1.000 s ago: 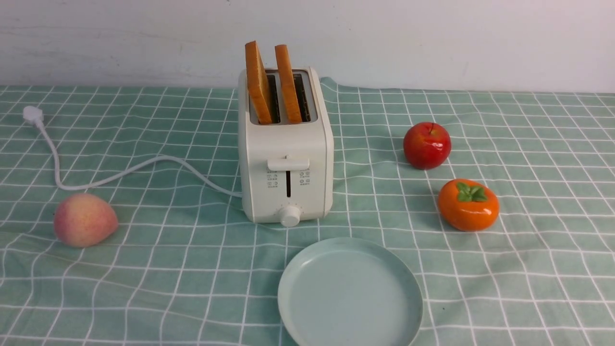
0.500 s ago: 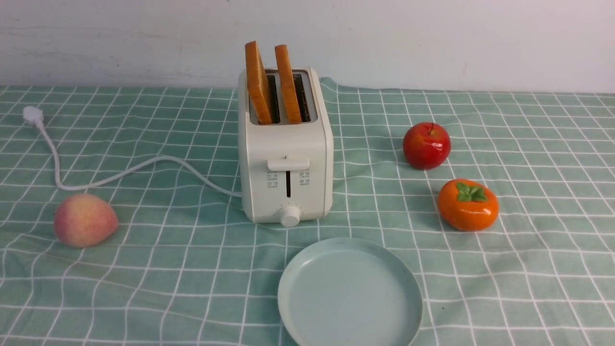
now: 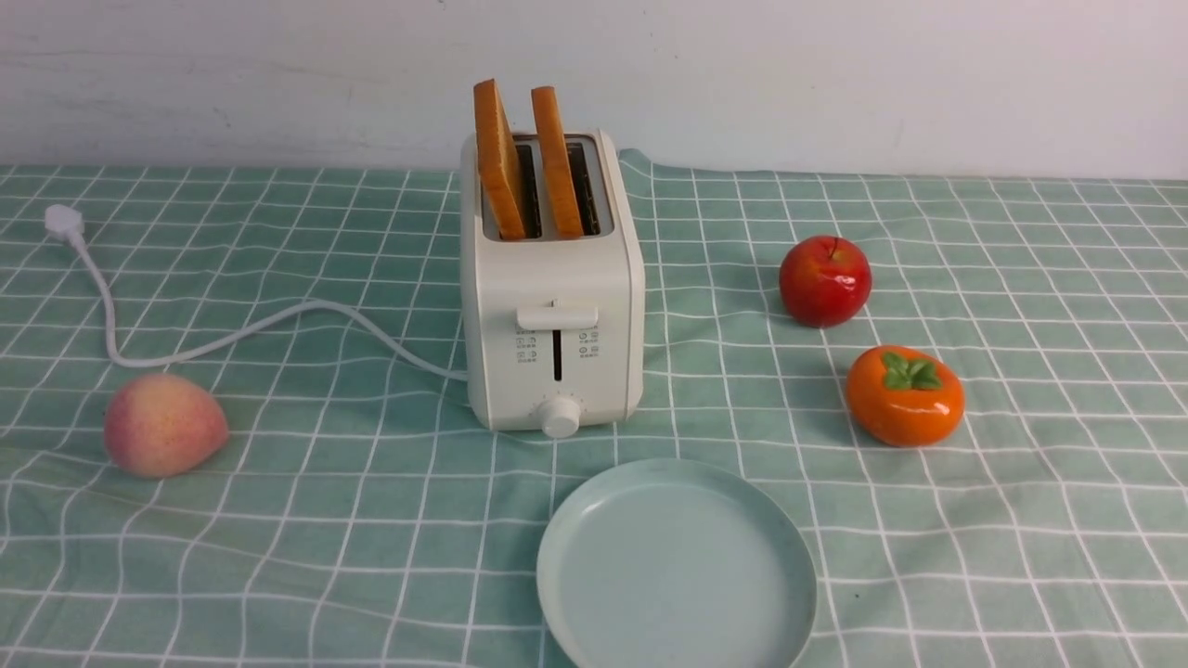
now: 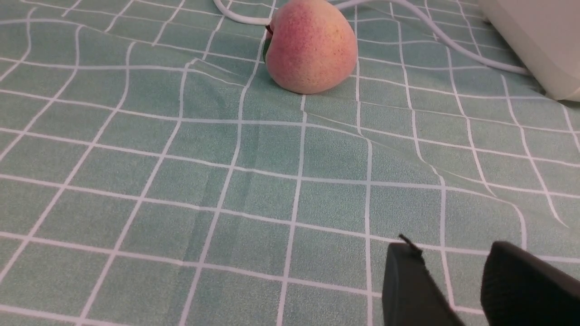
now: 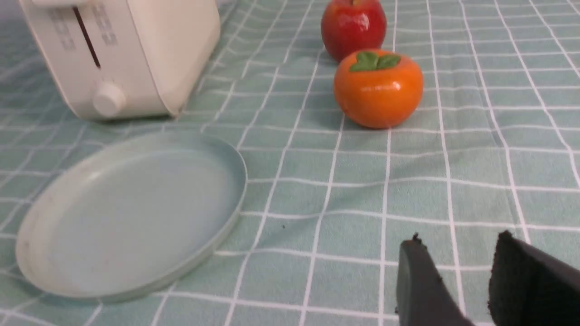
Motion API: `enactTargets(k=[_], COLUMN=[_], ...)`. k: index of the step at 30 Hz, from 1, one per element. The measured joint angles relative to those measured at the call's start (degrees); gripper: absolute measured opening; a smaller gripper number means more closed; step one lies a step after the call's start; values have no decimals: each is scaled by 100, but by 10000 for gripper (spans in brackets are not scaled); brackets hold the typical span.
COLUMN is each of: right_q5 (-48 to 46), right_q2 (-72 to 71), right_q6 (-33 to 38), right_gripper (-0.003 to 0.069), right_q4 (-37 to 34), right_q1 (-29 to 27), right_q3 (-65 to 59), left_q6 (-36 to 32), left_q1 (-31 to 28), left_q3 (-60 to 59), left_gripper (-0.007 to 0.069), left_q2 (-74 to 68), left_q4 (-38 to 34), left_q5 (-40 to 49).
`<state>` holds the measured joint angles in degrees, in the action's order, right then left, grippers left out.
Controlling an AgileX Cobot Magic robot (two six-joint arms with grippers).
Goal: Take toasted bread from bread machine on blue coffee table place on plate.
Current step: 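Grasp the toast slice in the toaster and pull it up out of the slot with the right gripper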
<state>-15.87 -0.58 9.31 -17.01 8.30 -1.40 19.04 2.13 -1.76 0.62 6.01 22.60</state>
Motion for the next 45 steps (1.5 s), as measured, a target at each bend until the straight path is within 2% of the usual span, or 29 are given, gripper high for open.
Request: enactTargets(k=[7,13,22,26,29,30,33,36,40,43,45], right_q5=[488,1756,2267,3263,3212,3085,2951,2731,1495,378,-126], right_q2=[0,0,0,0,74,330,888,1863,3430,4506,4985], right_q6=[0,0,41,-45,-89,-111,-116,-130,-106,68,101], right_gripper=[239,239,239,239,239,239,239,239,239,239,239], right_q4=[-12,-12,-5,-201,-288,-300,-313,-382,-407,-81,24], right_q1=[0,0,0,0,0,0,0,0,0,0,2], right_q3=[0,0,0,24,262,715,1524,2883,4918,5910,6232], left_q6=[-21,-21,47,934,1189,1264,1263,1336,1547,1561,1500], left_q1=[0,0,0,0,0,0,0,0,0,0,0], left_q3=[0,0,0,6,241,728,1537,2673,4241,4783,4885], left_gripper=[238,238,238,238,238,238,238,238,238,238,238], left_q2=[0,0,0,0,0,-22,-314,-1068,-2306,-2956,-3216], left_q4=[219,423,403,47,13,20,50,60,49,113,200], left_q5=[-78,-1114,-2070,-3611,-4024,-4006,-3778,-3050,-671,841,1428])
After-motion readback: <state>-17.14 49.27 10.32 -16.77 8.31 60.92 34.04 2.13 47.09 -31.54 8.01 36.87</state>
